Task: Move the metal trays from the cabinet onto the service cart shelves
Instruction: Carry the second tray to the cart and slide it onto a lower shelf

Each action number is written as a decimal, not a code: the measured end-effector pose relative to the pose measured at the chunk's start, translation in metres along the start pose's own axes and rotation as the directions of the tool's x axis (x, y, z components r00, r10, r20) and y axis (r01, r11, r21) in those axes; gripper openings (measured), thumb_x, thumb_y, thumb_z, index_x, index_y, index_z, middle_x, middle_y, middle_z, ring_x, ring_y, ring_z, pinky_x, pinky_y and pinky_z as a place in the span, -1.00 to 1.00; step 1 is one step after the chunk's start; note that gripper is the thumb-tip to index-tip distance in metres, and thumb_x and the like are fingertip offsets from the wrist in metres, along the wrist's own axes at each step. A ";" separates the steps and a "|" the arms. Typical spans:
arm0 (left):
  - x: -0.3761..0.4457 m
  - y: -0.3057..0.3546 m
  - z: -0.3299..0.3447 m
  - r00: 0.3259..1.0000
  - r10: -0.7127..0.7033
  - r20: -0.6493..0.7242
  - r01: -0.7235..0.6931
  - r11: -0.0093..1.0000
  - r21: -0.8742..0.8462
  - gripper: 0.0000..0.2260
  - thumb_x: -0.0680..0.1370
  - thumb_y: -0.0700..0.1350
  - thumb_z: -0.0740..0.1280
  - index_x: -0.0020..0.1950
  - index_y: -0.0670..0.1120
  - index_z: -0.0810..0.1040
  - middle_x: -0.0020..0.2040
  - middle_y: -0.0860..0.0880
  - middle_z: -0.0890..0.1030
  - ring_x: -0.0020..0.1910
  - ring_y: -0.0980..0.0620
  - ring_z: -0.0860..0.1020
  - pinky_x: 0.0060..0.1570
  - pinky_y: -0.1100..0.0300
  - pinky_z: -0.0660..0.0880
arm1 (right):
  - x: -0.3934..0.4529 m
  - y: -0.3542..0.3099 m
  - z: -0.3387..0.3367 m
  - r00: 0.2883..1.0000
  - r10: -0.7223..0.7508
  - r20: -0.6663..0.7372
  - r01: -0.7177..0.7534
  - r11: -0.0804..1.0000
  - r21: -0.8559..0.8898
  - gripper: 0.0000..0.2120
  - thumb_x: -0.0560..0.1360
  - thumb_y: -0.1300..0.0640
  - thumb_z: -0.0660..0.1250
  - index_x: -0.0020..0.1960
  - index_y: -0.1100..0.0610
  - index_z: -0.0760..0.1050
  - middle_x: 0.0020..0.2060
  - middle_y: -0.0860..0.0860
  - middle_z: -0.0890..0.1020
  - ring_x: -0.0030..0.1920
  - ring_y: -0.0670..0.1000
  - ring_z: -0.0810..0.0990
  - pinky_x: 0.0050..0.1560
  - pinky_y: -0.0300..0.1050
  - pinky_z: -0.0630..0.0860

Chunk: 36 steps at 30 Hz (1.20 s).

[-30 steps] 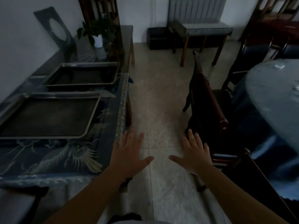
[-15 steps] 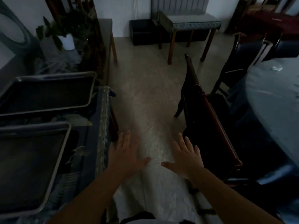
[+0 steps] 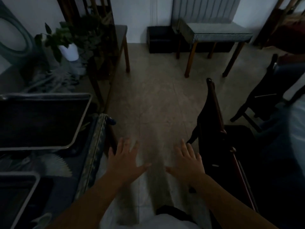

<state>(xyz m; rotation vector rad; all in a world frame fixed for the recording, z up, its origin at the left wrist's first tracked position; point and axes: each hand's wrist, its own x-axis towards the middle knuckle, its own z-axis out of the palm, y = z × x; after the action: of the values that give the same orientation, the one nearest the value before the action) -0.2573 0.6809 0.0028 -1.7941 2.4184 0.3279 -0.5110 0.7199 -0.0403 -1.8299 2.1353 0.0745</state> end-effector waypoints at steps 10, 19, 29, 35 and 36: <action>0.143 -0.033 -0.042 0.981 -0.191 -0.007 0.189 0.975 -0.112 0.02 0.25 0.65 -0.26 0.60 0.12 -0.22 0.62 -0.07 -0.26 0.58 -0.16 -0.26 0.48 -0.33 -0.05 | 0.196 -0.017 -0.074 0.975 -0.207 0.082 0.214 0.972 -0.100 0.00 0.27 -0.58 -0.01 0.52 -0.13 -0.30 0.53 -0.06 -0.34 0.55 0.09 -0.24 0.45 0.30 0.00; 0.235 -0.172 -0.067 0.878 -0.477 0.038 0.477 0.866 -0.151 0.00 0.26 0.63 -0.23 0.59 0.14 -0.24 0.62 -0.08 -0.25 0.58 -0.16 -0.23 0.46 -0.32 -0.08 | 0.364 -0.173 -0.091 0.868 -0.476 0.141 0.495 0.852 -0.171 0.06 0.23 -0.59 0.03 0.55 -0.07 -0.20 0.57 0.00 -0.19 0.55 0.10 -0.14 0.44 0.30 -0.01; 0.181 -0.246 -0.013 0.558 -0.787 0.263 0.789 0.405 -0.462 -0.13 0.50 0.45 0.00 0.62 -0.06 -0.12 0.64 -0.06 -0.05 0.60 -0.14 -0.06 0.51 -0.11 0.04 | 0.441 -0.369 -0.068 0.346 -0.846 0.406 0.935 0.345 -0.078 -0.03 0.35 -0.53 0.04 0.56 -0.01 -0.13 0.57 0.06 -0.13 0.55 0.14 -0.11 0.47 0.20 0.03; 0.191 -0.233 0.010 0.322 -0.895 0.309 0.773 0.059 -0.632 -0.58 0.63 0.18 0.17 0.27 -0.09 0.54 0.19 -0.16 0.58 0.13 -0.10 0.54 0.10 0.08 0.49 | 0.475 -0.430 -0.040 0.039 -0.863 0.504 0.998 0.058 0.024 -0.45 0.51 -0.26 0.20 0.35 0.07 0.42 0.27 0.05 0.51 0.30 0.09 0.44 0.26 0.00 0.40; 0.196 -0.231 0.010 0.265 -0.915 0.304 0.786 0.022 -0.618 -0.61 0.63 0.17 0.17 0.19 -0.08 0.59 0.14 -0.14 0.59 0.09 -0.09 0.55 0.04 0.10 0.48 | 0.482 -0.432 -0.037 0.006 -0.858 0.514 0.999 0.026 0.032 -0.51 0.53 -0.22 0.21 0.30 0.07 0.46 0.20 0.04 0.56 0.24 0.08 0.48 0.20 -0.02 0.43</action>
<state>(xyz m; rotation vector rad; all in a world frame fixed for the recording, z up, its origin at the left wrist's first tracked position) -0.0943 0.4370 -0.0738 -3.3017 0.6305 0.9853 -0.1592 0.1760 -0.0656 -2.7586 0.1242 0.4789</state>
